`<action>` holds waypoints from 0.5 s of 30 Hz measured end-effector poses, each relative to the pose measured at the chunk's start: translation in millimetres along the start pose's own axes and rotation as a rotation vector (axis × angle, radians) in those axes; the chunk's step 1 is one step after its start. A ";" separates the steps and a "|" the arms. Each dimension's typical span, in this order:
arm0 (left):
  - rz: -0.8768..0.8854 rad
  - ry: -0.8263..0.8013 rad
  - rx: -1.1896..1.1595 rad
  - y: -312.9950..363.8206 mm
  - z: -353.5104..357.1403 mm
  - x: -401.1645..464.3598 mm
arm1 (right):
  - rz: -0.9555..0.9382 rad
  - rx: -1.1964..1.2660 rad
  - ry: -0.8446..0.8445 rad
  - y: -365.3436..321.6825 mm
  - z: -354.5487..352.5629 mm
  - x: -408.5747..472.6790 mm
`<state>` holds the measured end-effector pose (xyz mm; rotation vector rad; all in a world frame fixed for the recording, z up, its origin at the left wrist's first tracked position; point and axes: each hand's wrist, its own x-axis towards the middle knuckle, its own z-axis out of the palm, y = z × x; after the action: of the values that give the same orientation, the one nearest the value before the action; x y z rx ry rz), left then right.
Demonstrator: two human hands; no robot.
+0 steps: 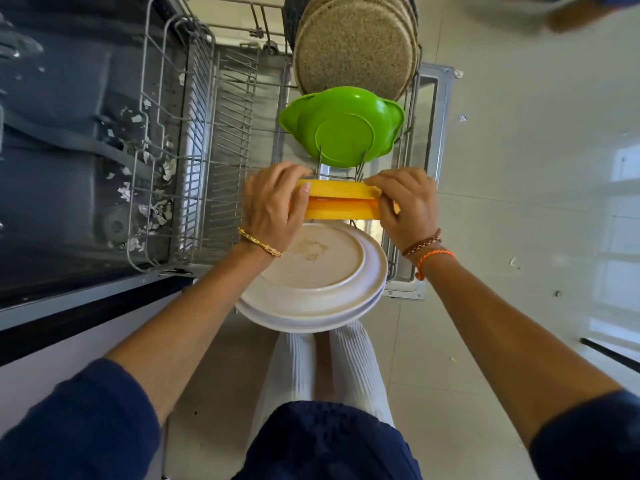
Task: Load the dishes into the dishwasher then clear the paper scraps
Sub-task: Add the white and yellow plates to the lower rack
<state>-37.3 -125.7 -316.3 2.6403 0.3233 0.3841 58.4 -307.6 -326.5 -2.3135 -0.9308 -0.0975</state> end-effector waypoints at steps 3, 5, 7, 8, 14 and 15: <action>-0.055 -0.005 -0.005 -0.5 -2.3 -0.9 | 0.089 0.007 0.062 -5.5 1.1 -8.6; -0.046 0.014 0.000 1.7 -4.2 -1.5 | 0.138 0.032 0.093 -10.5 -0.4 -12.9; -0.005 0.063 -0.030 4.3 -8.0 -2.4 | 0.172 0.077 0.130 -14.4 -2.9 -13.8; 0.023 0.086 -0.046 4.9 -10.1 -4.8 | 0.188 0.092 0.151 -17.0 -4.5 -13.6; 0.112 0.058 -0.142 23.8 -53.2 -5.3 | 0.314 0.215 0.277 -58.5 -40.3 9.1; 0.130 0.059 -0.158 30.6 -66.7 -1.2 | 0.330 0.240 0.303 -70.7 -52.5 12.7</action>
<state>-54.8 -126.2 -245.0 2.5056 0.1332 0.5085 30.7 -291.9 -243.4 -2.1202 -0.3818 -0.1809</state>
